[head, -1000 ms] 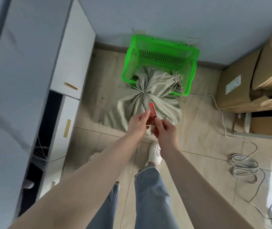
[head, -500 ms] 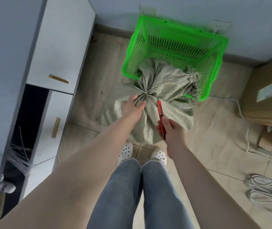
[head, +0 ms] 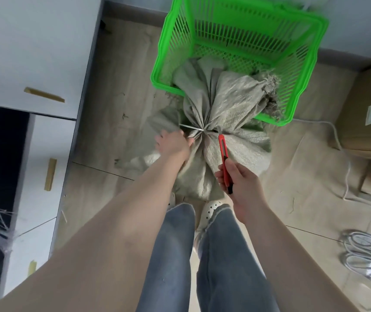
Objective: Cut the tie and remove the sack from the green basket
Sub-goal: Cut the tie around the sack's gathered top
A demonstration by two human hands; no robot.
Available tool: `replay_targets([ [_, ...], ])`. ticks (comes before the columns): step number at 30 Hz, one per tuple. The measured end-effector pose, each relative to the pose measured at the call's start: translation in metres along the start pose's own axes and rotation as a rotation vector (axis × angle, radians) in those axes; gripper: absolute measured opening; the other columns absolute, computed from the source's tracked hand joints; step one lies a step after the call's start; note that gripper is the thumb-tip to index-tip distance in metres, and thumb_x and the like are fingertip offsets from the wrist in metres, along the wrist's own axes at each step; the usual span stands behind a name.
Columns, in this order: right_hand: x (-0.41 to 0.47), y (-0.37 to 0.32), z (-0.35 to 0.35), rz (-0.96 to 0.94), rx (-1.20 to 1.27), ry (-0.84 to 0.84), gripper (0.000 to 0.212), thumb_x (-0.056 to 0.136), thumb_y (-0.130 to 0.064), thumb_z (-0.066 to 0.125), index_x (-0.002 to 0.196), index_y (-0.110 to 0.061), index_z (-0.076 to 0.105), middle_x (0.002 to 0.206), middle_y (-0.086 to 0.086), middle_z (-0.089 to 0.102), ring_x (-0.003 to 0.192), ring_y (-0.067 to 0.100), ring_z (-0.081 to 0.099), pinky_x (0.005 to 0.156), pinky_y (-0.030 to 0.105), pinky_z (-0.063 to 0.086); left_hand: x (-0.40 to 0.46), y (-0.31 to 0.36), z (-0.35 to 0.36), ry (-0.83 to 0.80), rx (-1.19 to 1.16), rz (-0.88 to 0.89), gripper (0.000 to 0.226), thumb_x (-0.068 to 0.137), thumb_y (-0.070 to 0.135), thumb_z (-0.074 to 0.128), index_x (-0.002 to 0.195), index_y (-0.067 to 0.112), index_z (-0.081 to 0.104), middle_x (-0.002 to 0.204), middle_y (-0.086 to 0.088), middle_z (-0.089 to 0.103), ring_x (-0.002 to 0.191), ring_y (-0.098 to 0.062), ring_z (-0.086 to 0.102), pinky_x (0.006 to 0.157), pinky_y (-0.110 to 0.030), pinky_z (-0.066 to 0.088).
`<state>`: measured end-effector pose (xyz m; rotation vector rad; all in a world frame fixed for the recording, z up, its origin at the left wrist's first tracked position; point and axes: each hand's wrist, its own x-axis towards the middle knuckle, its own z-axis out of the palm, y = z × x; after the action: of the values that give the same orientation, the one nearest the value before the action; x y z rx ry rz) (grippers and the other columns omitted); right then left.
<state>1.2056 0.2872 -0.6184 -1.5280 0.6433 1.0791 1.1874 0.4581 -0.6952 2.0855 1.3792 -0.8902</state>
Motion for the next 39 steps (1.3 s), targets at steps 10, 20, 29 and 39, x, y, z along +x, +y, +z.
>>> replay_targets([
  [10, -0.038, -0.013, 0.005, -0.286, -0.274, 0.071, 0.023, 0.094, -0.028, 0.061, 0.073, -0.021, 0.069, 0.068, -0.008, 0.054, 0.066, 0.010, 0.048, 0.063, 0.024, 0.036, -0.088, -0.026, -0.038, -0.150, -0.792, 0.207, 0.031, 0.103, 0.015, 0.040, 0.128, 0.006, 0.056, 0.121, -0.007, 0.063, 0.112, -0.021, 0.057, 0.100, -0.029, 0.041],
  [20, -0.111, -0.026, 0.024, -0.344, -0.139, -0.008, 0.025, 0.096, -0.020, 0.059, 0.072, -0.017, 0.066, 0.062, 0.000, 0.055, 0.052, 0.009, 0.043, 0.053, 0.024, 0.038, -0.174, -0.066, -0.091, -0.288, -0.966, 0.285, 0.066, 0.079, 0.009, 0.077, 0.129, 0.008, 0.035, 0.111, 0.000, 0.060, 0.100, -0.006, 0.062, 0.083, -0.020, 0.054],
  [29, -0.187, -0.005, 0.042, -0.312, 0.019, -0.017, 0.031, 0.096, -0.026, 0.058, 0.068, -0.019, 0.069, 0.065, -0.005, 0.054, 0.053, 0.000, 0.050, 0.062, 0.022, 0.046, -0.222, -0.135, -0.108, -0.299, -1.043, 0.294, 0.015, 0.088, 0.023, 0.068, 0.094, 0.009, 0.071, 0.089, -0.003, 0.076, 0.086, -0.017, 0.073, 0.079, -0.028, 0.057],
  [39, -0.308, 0.023, 0.059, -0.470, -0.145, 0.058, 0.024, 0.102, -0.015, 0.044, 0.083, -0.010, 0.058, 0.074, 0.002, 0.056, 0.051, 0.004, 0.043, 0.048, 0.018, 0.038, -0.279, -0.184, -0.121, -0.213, -1.100, 0.326, 0.009, 0.089, 0.023, 0.067, 0.086, 0.015, 0.072, 0.080, 0.004, 0.075, 0.076, -0.013, 0.069, 0.081, -0.029, 0.054],
])
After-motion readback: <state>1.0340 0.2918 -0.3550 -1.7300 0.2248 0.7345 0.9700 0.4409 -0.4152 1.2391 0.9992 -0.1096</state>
